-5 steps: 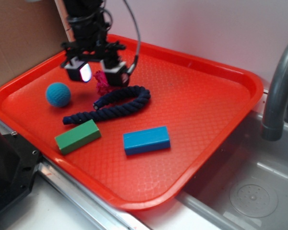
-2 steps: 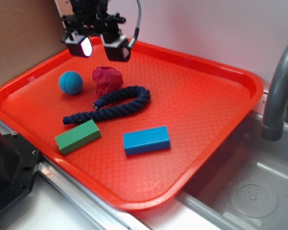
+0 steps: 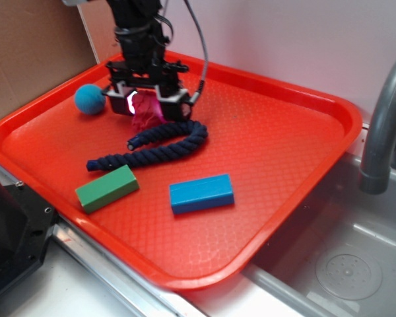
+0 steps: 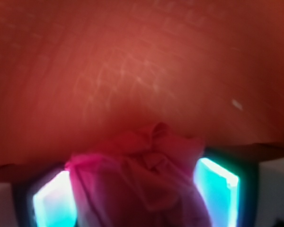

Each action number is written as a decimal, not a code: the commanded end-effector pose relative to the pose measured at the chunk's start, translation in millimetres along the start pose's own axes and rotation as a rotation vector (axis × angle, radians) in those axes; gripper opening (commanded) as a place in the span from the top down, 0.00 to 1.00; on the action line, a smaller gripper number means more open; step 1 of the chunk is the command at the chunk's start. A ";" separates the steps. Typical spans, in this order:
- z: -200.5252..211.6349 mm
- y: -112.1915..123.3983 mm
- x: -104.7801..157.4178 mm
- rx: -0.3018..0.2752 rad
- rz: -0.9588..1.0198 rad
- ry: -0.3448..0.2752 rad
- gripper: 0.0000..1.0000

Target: Grab the red paper.

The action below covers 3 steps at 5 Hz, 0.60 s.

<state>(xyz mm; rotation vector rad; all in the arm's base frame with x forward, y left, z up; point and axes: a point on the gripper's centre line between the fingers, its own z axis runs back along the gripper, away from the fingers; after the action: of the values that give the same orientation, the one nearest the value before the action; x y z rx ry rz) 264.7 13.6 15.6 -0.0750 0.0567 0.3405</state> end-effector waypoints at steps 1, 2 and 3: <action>3.0 -10.8 -4.6 0.032 -0.030 0.033 1.00; 21.9 -15.9 -4.8 0.094 -0.111 0.027 1.00; 70.7 -22.5 -9.7 0.145 -0.225 -0.029 1.00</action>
<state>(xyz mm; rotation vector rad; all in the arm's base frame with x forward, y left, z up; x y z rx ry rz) 261.3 -1.8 70.4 0.0679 0.1034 0.1175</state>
